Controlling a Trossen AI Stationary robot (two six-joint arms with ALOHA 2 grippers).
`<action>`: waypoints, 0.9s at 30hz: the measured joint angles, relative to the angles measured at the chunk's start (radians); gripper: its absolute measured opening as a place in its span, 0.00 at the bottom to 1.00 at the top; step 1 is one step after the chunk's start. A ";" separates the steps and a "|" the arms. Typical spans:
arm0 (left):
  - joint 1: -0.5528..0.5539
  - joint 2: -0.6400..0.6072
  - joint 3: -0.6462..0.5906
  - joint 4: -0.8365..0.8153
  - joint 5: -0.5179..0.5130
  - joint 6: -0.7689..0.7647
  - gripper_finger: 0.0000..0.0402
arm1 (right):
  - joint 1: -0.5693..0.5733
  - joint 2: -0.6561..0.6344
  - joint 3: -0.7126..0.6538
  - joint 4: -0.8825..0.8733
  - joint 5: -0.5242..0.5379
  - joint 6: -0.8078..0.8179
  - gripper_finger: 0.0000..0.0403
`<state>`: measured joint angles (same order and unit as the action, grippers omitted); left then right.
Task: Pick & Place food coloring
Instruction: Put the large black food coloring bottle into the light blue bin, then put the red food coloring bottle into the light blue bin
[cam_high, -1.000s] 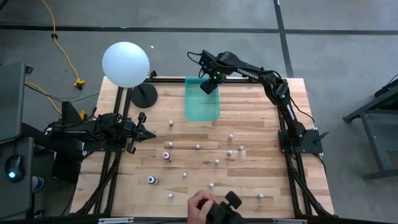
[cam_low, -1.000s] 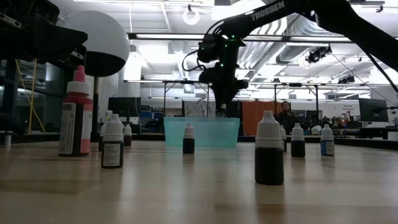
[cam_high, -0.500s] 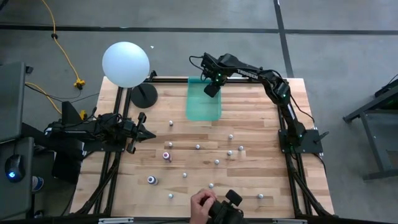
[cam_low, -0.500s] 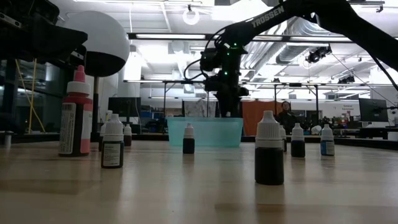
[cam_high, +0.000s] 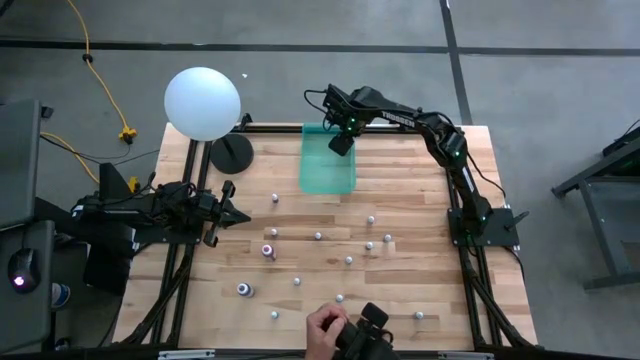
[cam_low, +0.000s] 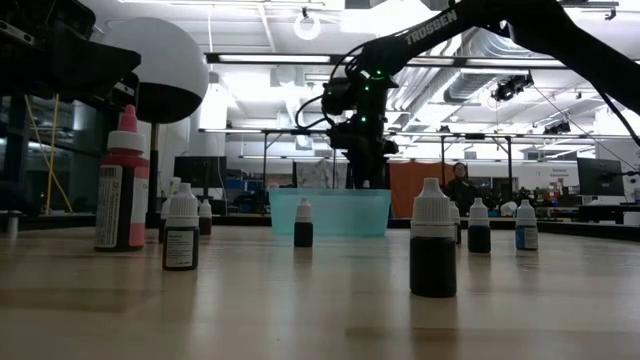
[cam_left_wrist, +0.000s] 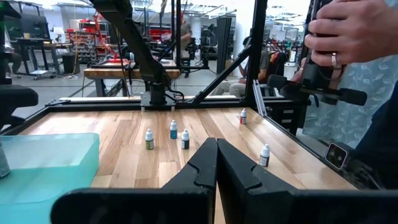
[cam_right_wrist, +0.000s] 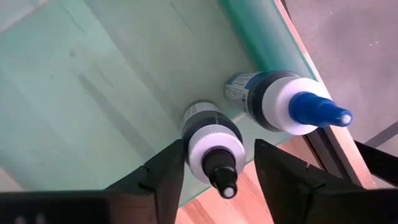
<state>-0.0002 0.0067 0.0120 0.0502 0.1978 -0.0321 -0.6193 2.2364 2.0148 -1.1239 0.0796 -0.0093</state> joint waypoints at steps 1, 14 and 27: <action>0.000 0.000 0.000 0.000 0.000 0.000 0.00 | 0.000 0.000 0.000 0.000 -0.001 0.000 0.48; 0.000 0.000 0.000 0.000 0.000 0.000 0.00 | 0.004 0.000 0.137 -0.151 -0.013 -0.019 0.55; 0.000 0.000 0.000 0.000 0.000 0.000 0.00 | 0.052 -0.095 0.283 -0.362 -0.137 0.004 0.55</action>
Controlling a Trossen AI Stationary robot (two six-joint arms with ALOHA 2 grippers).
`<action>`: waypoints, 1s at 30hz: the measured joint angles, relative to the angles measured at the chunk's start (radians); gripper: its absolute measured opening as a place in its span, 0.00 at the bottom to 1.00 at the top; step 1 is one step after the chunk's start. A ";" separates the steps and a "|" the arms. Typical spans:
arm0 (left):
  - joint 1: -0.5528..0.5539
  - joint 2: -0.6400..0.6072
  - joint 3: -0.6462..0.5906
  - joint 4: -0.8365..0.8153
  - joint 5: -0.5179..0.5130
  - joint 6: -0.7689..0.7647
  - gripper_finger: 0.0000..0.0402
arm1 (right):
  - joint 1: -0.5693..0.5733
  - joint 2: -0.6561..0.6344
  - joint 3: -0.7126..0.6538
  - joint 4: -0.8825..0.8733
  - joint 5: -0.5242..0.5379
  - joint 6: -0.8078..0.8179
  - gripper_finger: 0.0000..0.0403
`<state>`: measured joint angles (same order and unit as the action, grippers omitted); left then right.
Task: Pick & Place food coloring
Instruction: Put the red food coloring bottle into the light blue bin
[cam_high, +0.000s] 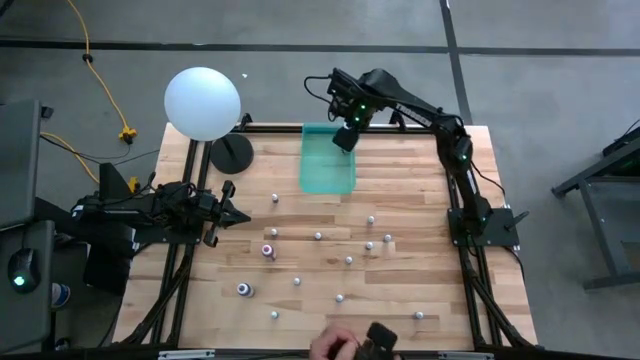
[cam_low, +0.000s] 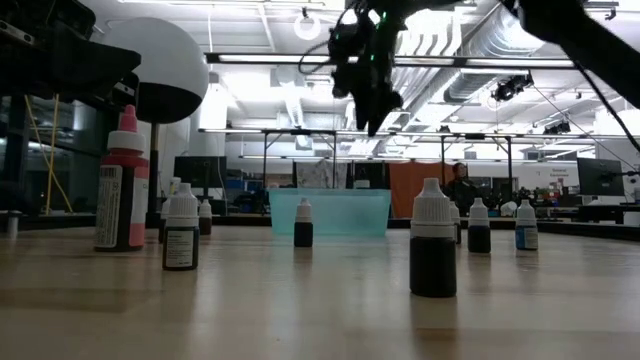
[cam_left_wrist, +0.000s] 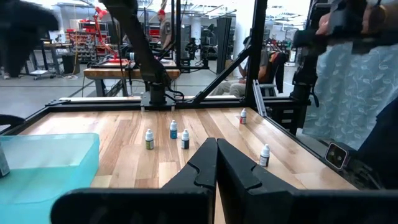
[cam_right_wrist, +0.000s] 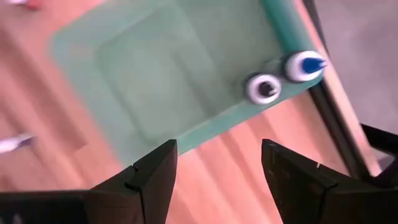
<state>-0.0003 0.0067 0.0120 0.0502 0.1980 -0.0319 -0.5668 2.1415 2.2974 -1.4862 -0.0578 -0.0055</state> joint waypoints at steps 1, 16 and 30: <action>0.000 0.000 0.000 0.000 0.000 0.000 0.00 | 0.009 -0.018 -0.006 -0.009 -0.005 0.000 0.55; 0.000 0.000 0.000 0.000 0.000 0.000 0.00 | 0.232 -0.260 -0.009 -0.085 -0.029 -0.109 0.55; 0.000 0.000 0.000 0.000 0.000 0.000 0.00 | 0.556 -0.510 -0.158 -0.085 -0.023 -0.026 0.55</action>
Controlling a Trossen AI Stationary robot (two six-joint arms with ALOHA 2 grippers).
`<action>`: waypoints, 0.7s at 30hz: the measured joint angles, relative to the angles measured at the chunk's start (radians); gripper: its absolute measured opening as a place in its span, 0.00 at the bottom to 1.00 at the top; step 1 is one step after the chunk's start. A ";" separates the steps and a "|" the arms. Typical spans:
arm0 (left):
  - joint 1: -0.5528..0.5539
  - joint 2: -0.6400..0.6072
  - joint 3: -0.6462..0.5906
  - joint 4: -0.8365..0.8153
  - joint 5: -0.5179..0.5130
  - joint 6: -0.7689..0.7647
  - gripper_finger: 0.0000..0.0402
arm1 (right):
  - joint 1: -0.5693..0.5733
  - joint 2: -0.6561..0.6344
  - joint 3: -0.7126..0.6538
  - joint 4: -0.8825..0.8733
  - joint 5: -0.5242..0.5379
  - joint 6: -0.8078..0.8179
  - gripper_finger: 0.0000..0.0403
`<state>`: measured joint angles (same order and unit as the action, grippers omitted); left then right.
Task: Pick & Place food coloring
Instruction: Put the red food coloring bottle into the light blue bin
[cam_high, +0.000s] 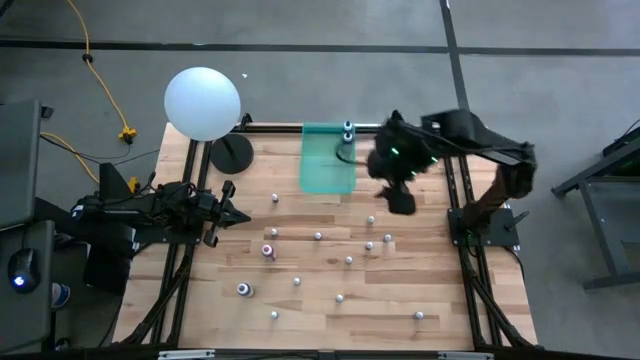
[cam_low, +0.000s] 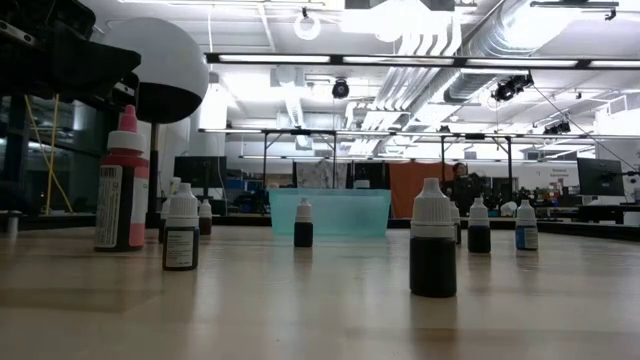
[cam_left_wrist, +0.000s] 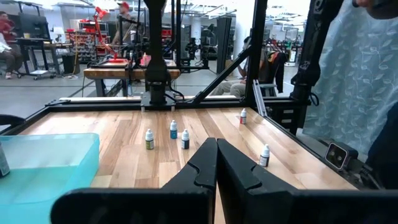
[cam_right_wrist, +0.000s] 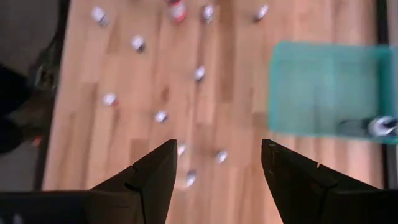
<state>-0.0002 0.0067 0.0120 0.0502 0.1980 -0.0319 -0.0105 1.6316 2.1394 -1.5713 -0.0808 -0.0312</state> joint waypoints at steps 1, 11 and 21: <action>0.000 0.000 0.000 0.000 0.000 0.000 0.00 | 0.027 -0.031 -0.039 -0.001 0.000 0.022 0.55; 0.000 0.000 0.000 0.000 0.000 0.000 0.00 | 0.225 -0.314 -0.493 0.032 -0.031 0.253 0.55; 0.000 0.000 0.000 0.000 0.000 0.000 0.00 | 0.399 -0.381 -0.789 0.230 -0.116 0.290 0.55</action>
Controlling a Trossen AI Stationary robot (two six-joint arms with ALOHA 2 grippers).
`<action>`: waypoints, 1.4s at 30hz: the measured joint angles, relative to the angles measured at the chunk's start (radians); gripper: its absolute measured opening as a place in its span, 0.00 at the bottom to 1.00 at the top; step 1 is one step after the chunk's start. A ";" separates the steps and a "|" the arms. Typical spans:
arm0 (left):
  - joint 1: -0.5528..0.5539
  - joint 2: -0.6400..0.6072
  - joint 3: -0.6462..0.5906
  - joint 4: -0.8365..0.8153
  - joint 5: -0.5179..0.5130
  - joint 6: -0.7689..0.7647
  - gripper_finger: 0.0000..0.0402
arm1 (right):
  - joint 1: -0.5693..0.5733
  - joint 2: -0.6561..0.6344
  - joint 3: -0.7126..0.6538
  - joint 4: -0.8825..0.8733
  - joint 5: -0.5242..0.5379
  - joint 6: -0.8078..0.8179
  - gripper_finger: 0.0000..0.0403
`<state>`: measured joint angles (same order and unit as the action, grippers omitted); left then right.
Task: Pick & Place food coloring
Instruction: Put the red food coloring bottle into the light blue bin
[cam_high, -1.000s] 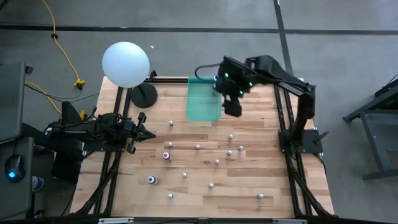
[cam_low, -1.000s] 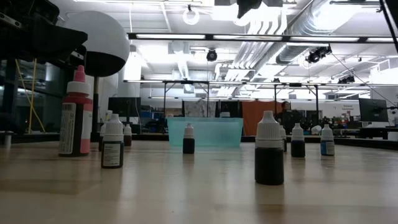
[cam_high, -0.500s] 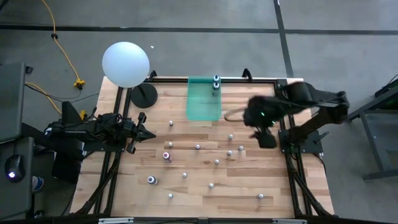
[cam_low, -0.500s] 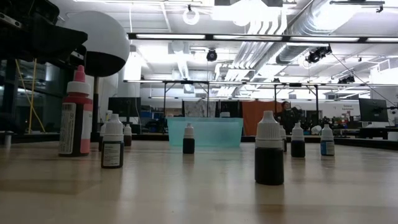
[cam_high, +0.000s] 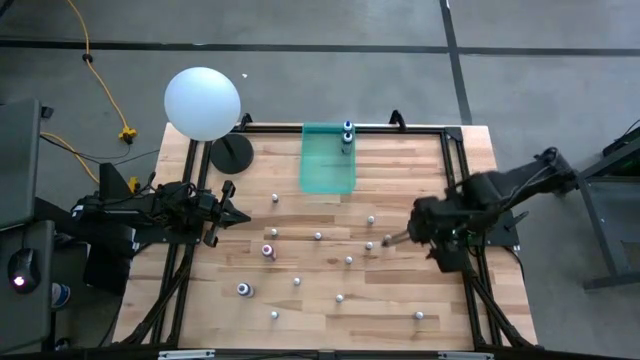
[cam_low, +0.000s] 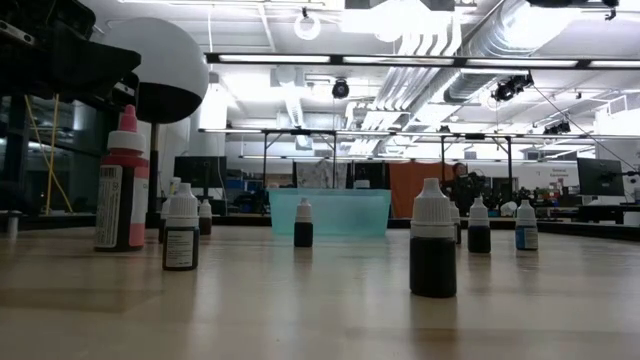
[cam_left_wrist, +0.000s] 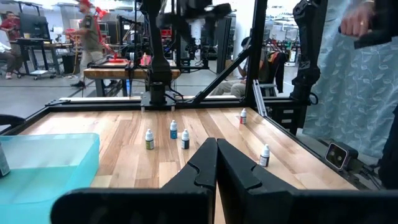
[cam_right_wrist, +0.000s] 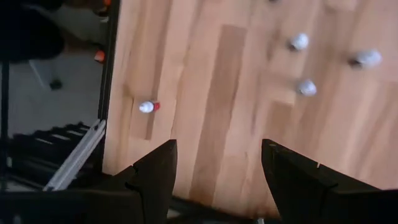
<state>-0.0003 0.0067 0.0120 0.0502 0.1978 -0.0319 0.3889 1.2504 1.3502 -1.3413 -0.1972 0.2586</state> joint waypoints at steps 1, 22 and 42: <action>0.000 0.000 0.000 0.000 0.000 0.000 0.00 | 0.016 0.000 -0.023 0.035 0.009 -0.018 0.55; 0.000 0.000 0.000 0.000 0.000 0.000 0.00 | 0.368 0.146 -0.287 0.456 0.039 0.271 0.55; 0.000 0.000 0.000 0.000 0.000 0.000 0.00 | 0.558 0.308 -0.287 0.562 0.204 0.401 0.55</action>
<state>-0.0004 0.0067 0.0120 0.0502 0.1978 -0.0319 0.9465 1.5589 1.0634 -0.7794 0.0066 0.6599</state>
